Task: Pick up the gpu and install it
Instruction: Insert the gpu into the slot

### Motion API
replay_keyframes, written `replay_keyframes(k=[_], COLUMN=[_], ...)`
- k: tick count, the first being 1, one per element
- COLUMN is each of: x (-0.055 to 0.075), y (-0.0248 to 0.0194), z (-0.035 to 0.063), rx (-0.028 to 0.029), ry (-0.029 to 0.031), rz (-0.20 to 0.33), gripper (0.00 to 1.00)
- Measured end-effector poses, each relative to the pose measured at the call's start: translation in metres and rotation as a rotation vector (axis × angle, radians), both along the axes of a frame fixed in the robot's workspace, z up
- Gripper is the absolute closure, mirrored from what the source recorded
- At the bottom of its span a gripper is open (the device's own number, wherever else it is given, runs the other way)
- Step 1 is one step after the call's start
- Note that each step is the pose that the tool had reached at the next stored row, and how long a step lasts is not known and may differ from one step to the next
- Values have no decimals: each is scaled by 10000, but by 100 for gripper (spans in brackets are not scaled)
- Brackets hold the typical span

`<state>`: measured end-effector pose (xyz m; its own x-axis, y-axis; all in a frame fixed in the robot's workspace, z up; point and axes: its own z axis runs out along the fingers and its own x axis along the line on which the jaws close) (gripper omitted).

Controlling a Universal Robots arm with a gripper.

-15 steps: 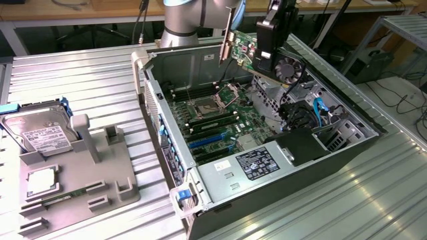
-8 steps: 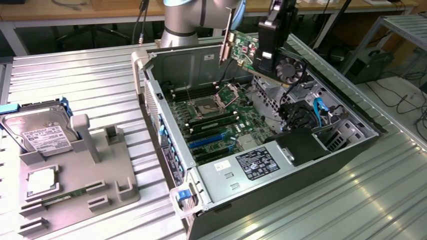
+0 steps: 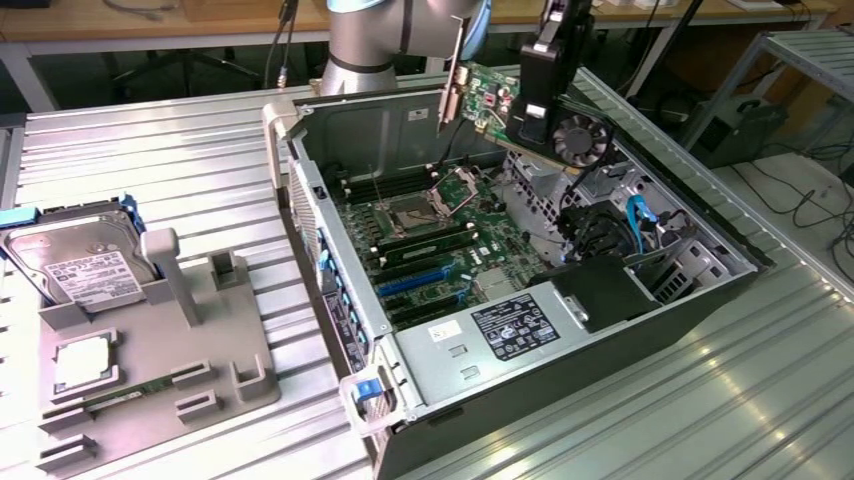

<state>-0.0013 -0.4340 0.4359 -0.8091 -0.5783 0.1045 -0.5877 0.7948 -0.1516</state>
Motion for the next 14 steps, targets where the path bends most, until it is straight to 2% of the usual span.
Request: replay_keyframes(k=[4, 9, 14], x=[6, 14, 15], y=[0, 0, -1], z=[-3, -9, -10], rx=[-4, -4, -5], ry=[26, 29, 30], rz=[368, 1316, 1634], gripper=[72, 72, 72])
